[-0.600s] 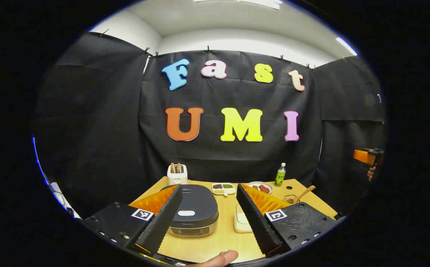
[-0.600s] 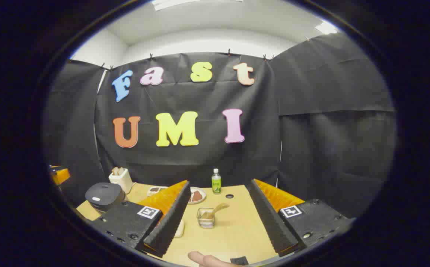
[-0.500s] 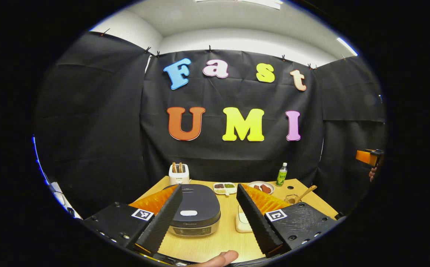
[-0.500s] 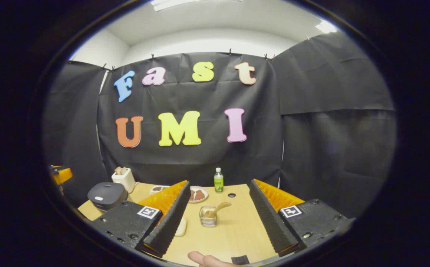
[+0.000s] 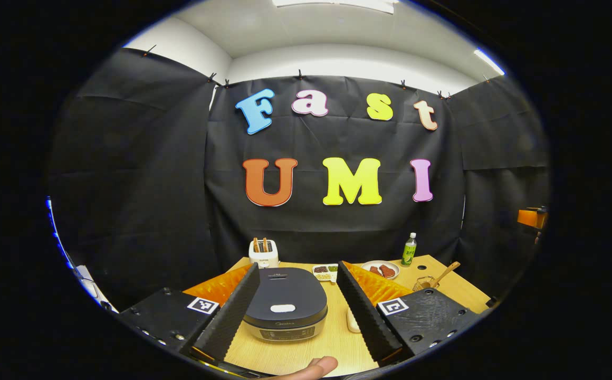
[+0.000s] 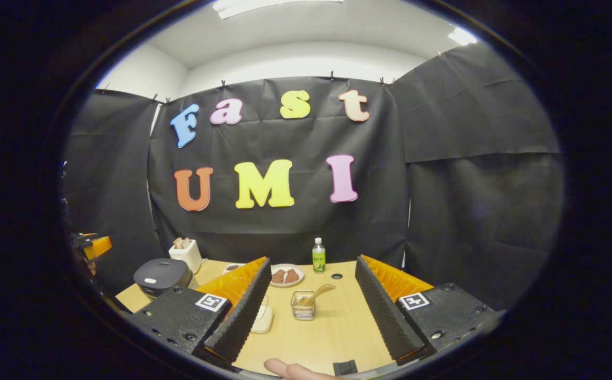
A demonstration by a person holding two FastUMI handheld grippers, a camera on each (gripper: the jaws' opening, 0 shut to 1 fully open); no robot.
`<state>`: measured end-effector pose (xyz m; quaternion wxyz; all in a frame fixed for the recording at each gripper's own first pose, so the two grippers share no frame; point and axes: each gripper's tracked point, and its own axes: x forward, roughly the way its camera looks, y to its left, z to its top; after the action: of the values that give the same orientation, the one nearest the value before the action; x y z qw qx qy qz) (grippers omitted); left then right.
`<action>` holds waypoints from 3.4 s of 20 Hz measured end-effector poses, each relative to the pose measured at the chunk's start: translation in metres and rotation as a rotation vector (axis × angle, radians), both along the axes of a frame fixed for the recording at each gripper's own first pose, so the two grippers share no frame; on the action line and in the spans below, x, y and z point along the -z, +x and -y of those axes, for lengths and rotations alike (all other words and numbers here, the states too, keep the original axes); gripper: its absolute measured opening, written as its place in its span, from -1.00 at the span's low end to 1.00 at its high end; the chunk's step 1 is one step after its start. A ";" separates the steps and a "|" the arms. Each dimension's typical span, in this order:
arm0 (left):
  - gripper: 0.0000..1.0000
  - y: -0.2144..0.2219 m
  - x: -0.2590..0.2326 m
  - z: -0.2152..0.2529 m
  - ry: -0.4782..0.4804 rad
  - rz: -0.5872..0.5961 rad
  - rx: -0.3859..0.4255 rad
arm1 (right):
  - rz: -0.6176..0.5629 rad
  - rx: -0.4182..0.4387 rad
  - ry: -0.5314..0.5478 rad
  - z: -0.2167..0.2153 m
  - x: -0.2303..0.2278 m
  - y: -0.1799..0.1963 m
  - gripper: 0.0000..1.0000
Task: Close the left gripper, press the button to open the rice cooker; take a wooden spoon from the chopstick holder with the right hand, scoop a spoonful of rice and pour it into the rice cooker, then put the wooden spoon back into the chopstick holder.
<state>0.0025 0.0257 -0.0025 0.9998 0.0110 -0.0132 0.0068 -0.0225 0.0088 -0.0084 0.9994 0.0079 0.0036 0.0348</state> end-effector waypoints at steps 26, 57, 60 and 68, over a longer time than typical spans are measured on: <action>-0.99 0.084 0.134 -0.021 -0.012 -0.414 -0.045 | -0.080 0.085 -0.002 0.043 0.048 0.049 1.00; -0.40 0.100 0.103 -0.032 -0.088 -0.288 -0.136 | -0.143 0.020 -0.126 0.013 0.111 0.044 1.00; 0.45 0.070 0.075 -0.029 -0.074 -0.212 -0.150 | -0.144 0.028 -0.128 0.014 0.118 0.049 1.00; 0.88 -0.004 0.022 -0.009 -0.045 0.028 -0.086 | -0.142 0.017 -0.086 0.006 0.154 0.084 0.90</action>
<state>-0.0018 0.0349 -0.0240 0.9983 -0.0112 -0.0263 0.0502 0.0619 0.0032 -0.1623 0.9963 -0.0324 0.0759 0.0257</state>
